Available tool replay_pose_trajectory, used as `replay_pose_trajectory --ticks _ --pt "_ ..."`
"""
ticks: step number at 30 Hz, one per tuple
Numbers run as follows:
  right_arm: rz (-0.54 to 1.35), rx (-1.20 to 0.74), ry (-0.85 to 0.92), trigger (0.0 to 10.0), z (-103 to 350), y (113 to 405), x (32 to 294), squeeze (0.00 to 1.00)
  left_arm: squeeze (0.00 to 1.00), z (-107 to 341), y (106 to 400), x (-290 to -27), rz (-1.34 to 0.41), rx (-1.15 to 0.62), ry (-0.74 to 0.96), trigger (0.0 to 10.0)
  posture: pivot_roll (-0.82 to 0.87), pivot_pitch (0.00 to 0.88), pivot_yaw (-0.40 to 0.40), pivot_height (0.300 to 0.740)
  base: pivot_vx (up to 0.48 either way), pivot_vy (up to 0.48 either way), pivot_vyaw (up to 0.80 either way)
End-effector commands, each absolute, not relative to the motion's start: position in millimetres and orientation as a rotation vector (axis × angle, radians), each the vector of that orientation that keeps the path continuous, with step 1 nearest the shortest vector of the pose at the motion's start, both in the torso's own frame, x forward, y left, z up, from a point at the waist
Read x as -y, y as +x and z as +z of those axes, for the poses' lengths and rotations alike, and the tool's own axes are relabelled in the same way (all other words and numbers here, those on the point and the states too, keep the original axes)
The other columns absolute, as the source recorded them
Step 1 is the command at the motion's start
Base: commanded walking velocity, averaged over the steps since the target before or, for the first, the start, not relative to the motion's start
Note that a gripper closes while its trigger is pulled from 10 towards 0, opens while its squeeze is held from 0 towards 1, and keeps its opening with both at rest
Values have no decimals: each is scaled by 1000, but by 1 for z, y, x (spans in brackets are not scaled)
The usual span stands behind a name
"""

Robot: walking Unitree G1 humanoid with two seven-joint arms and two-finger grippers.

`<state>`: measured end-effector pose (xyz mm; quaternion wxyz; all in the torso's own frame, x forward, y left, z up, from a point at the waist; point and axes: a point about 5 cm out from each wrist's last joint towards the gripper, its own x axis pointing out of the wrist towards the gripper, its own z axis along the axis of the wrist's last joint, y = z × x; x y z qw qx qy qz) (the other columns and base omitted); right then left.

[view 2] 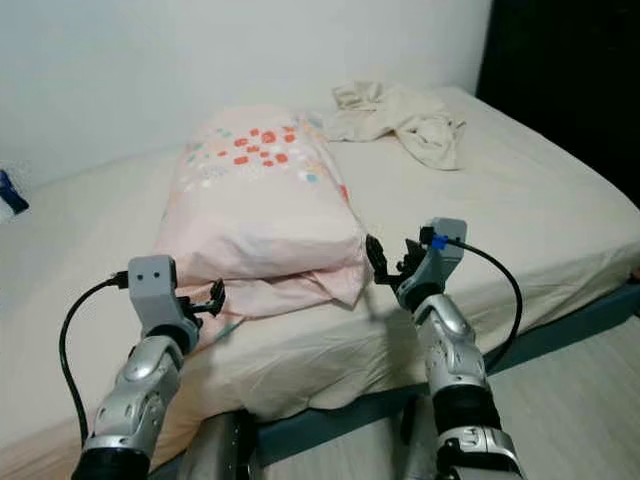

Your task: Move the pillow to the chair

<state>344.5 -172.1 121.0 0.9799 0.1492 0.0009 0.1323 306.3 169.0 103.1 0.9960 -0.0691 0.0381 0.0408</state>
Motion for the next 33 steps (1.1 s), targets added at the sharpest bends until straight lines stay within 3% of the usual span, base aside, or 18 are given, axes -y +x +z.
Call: replay_pose_trajectory --ticks 1,15,33 --pt "307 7 295 10000 122 344 163 0 0 105 307 -181 118 -68 -98 10000 -25 115 100 488 0 0 800" --pt "334 5 299 10000 119 343 154 0 0 107 305 -184 136 -63 -83 10000 -18 110 100 488 0 0 800" --pt "255 -28 296 10000 114 344 163 0 0 108 305 -177 99 -64 -109 10000 -17 126 105 488 0 0 0"
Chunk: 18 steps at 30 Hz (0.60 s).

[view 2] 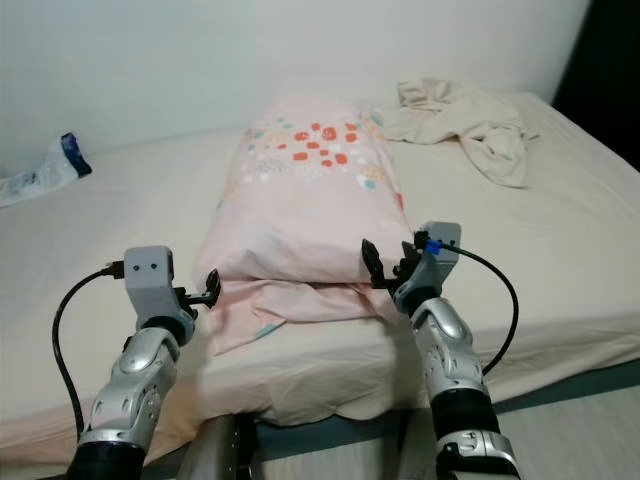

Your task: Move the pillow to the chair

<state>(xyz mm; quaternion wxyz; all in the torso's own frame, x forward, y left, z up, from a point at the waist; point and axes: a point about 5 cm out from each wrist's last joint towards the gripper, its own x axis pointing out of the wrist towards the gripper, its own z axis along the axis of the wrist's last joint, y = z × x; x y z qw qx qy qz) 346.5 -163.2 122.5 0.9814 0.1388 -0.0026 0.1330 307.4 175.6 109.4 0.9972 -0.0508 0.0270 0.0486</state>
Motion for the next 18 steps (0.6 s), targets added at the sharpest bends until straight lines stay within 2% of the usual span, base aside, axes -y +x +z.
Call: replay_pose_trajectory --ticks 1,6,11,18 --pt "252 -18 312 10000 115 345 164 0 0 109 307 -176 91 -58 -116 10000 -18 129 106 488 0 0 0" --pt "205 15 379 10000 120 346 175 0 0 116 312 -171 68 -33 -136 10000 -18 130 106 488 0 0 0" --pt "63 58 546 10000 120 349 206 0 0 128 319 -170 44 2 -151 10000 -14 142 106 488 0 0 0" --pt "60 90 703 10000 122 358 217 0 0 135 319 -173 37 25 -153 10000 15 167 109 488 0 0 0"
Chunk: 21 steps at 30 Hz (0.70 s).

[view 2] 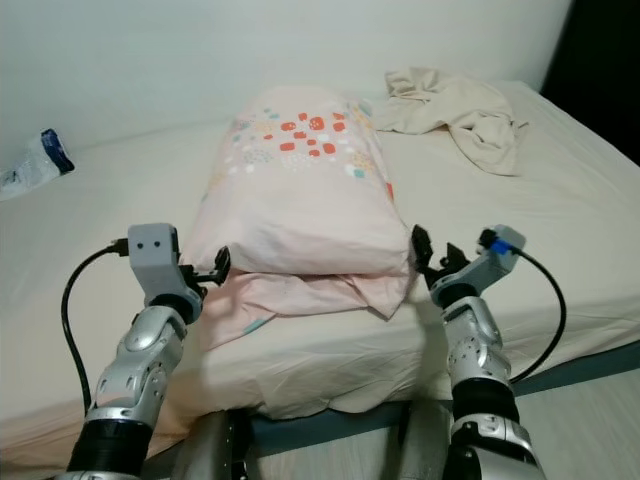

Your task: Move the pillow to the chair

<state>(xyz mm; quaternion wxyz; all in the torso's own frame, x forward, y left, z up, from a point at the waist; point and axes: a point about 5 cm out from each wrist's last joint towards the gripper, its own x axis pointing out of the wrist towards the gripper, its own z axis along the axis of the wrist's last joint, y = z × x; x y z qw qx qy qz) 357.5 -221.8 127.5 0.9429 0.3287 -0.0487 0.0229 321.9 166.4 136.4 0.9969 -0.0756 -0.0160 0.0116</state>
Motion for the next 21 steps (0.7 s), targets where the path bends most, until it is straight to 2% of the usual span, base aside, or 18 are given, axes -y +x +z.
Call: replay_pose_trajectory --ticks 1,8,10,18,19,20,21 --pt "63 85 704 10000 122 359 216 0 0 136 318 -174 38 27 -153 10000 21 172 110 488 0 0 0" --pt "66 83 723 10000 127 367 217 0 0 138 308 -181 48 27 -148 10000 50 204 111 488 0 0 0" --pt "110 106 754 10000 134 372 215 1000 0 137 304 -185 52 20 -146 10000 78 230 111 488 0 0 0" --pt "178 135 799 10000 157 387 206 1000 0 137 289 -190 54 -2 -154 10000 114 275 112 488 0 0 0" --pt "169 114 797 10000 158 390 203 478 0 137 288 -190 53 -6 -154 10000 117 281 112 488 0 0 0" --pt "162 98 795 10000 158 391 201 478 0 138 287 -191 52 -9 -155 10000 117 281 112 488 0 0 0" --pt "149 73 782 10000 157 392 200 0 0 138 286 -191 51 -10 -155 10000 122 286 111 488 0 0 0"
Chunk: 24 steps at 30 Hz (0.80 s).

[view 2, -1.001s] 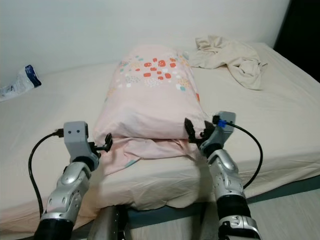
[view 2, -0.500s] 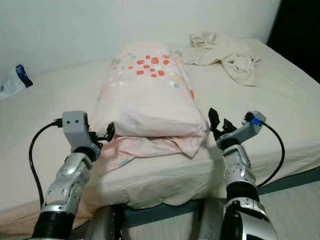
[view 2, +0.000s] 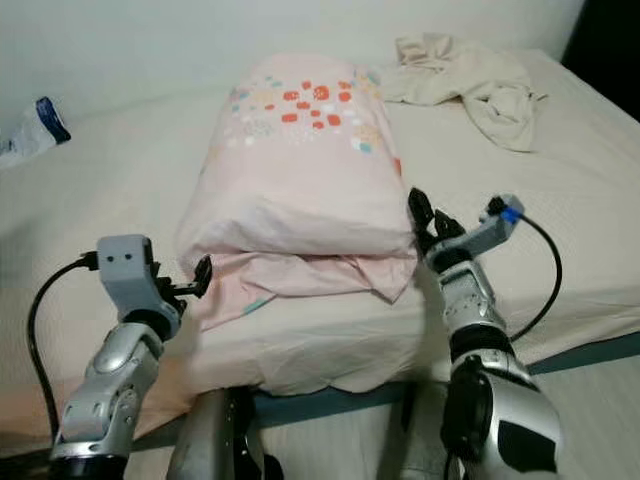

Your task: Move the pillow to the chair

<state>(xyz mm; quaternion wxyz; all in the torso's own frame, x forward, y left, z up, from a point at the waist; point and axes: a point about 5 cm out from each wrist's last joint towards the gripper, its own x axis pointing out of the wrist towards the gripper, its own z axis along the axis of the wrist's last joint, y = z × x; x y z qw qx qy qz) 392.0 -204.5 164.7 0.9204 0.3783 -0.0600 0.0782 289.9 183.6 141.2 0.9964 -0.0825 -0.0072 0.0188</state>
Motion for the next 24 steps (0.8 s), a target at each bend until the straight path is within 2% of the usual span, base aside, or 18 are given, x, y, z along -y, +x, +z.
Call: replay_pose_trajectory --ticks 1,5,7,10,11,13,14,15,16,18,19,20,21,22,23,24 --pt "140 57 772 10000 156 392 198 0 0 138 285 -191 51 -10 -155 10000 124 288 111 488 0 0 0" --pt "109 4 755 10000 152 394 193 0 0 139 283 -191 47 -17 -157 10000 131 296 111 488 0 0 0" --pt "213 -31 810 10000 156 399 165 0 0 140 279 -191 41 -28 -158 10000 142 301 115 488 0 0 0" --pt "339 -91 799 10000 156 399 137 0 0 140 276 -190 35 -33 -159 10000 144 301 114 488 0 0 0" --pt "339 -91 799 10000 156 399 137 0 0 140 276 -190 35 -33 -159 10000 144 301 114 488 0 0 0" --pt "464 -120 800 10000 157 397 111 0 0 141 275 -188 21 -36 -170 10000 140 307 111 488 0 0 0" --pt "464 -120 800 10000 157 397 111 0 0 141 275 -188 21 -36 -170 10000 140 307 111 488 0 0 0" --pt "522 -138 791 10000 157 394 97 0 0 141 275 -186 5 -36 -193 10000 135 309 112 488 0 0 0" --pt "522 -138 791 10000 157 394 97 0 0 141 275 -186 5 -36 -193 10000 135 309 112 488 0 0 0" --pt "572 -167 767 10000 153 391 81 0 0 143 277 -183 -28 -33 -245 10000 126 310 112 488 0 0 0" --pt "572 -181 747 510 150 389 77 0 0 145 279 -181 -49 -30 -284 10000 118 314 114 488 0 0 0" --pt "569 -188 734 510 148 388 75 0 0 147 280 -180 -62 -27 -308 10000 118 314 114 488 0 0 0" --pt "566 -193 726 0 144 386 72 0 0 153 288 -181 -83 -10 -384 10000 111 317 115 488 0 0 0" --pt "561 -198 722 0 140 384 73 0 0 157 294 -184 -88 -2 -454 10000 105 320 116 488 0 0 0" --pt "561 -198 722 0 140 384 73 0 0 157 294 -184 -88 -2 -454 10000 105 320 116 488 0 0 0" --pt "543 -214 709 0 134 382 75 0 0 166 305 -188 -96 13 -567 10000 97 322 117 488 0 0 0"
